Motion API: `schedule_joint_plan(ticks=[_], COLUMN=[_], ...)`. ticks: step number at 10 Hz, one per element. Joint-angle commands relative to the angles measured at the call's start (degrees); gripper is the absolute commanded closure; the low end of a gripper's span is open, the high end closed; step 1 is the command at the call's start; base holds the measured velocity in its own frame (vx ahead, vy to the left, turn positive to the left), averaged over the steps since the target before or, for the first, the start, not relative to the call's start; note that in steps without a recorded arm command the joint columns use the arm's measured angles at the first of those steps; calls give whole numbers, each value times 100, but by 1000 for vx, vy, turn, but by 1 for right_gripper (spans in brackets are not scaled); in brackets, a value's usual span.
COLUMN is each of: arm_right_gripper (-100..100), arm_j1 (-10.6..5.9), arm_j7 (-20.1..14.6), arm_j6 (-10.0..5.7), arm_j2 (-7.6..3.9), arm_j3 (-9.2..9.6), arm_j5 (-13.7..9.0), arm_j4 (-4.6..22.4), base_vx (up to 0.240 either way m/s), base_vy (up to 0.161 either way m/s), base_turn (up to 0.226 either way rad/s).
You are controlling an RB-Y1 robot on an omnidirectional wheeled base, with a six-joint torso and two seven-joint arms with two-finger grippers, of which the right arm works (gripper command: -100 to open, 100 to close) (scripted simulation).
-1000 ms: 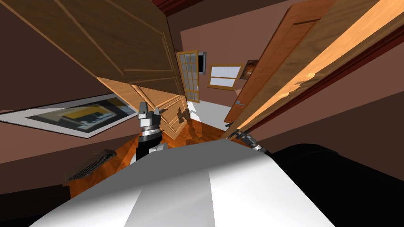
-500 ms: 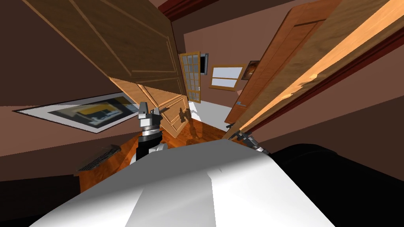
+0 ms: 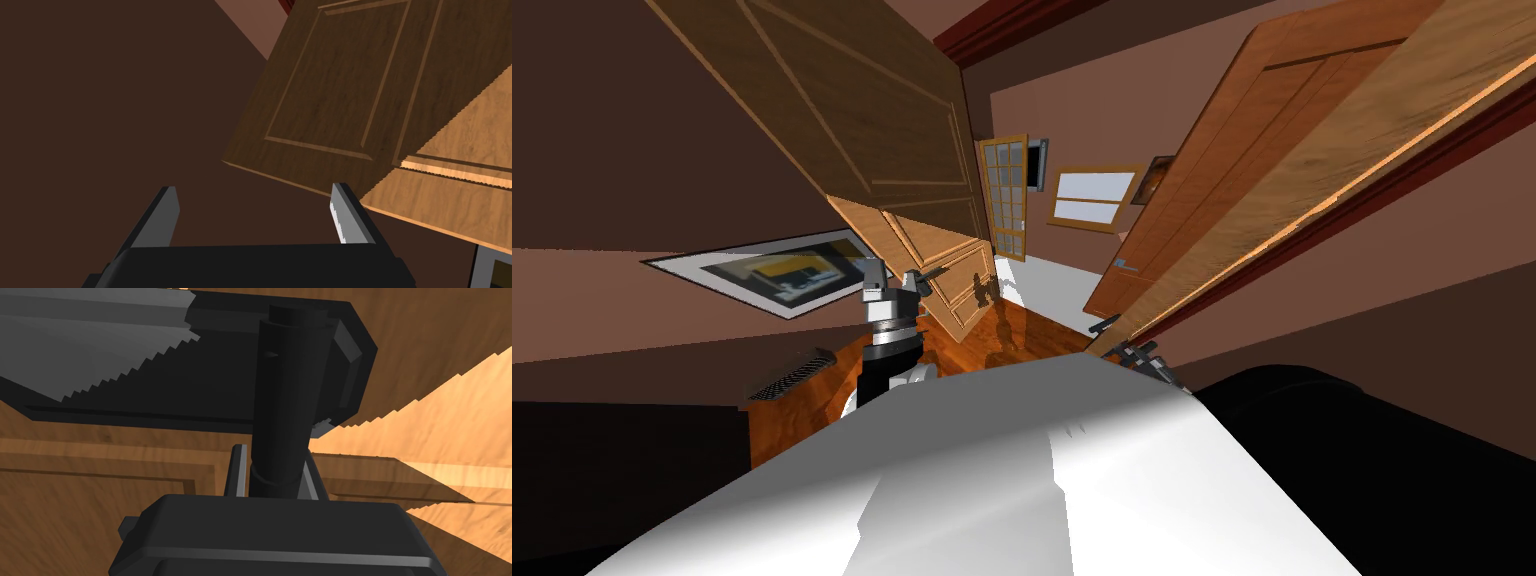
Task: Pull the door open
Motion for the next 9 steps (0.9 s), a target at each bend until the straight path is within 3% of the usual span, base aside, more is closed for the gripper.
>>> schedule_joint_plan(ticks=[1, 3, 4, 8, 9], arm_right_gripper=[100, 100, 100, 100, 100], arm_j1=[150, 258, 356, 519, 510], arm_j7=[7, 21, 33, 54, 65], arm_j6=[-181, -430, -666, -1098, -992], arm_j2=[22, 76, 124, 205, 188], arm_j3=[74, 127, 176, 258, 246], arm_j5=[20, 38, 53, 79, 76], arm_j4=[60, 209, 343, 567, 502], base_vx=[-105, -95, -103, -79, -25], base_vy=[-63, -65, -90, -81, -27], base_turn=[114, 137, 223, 99, 14])
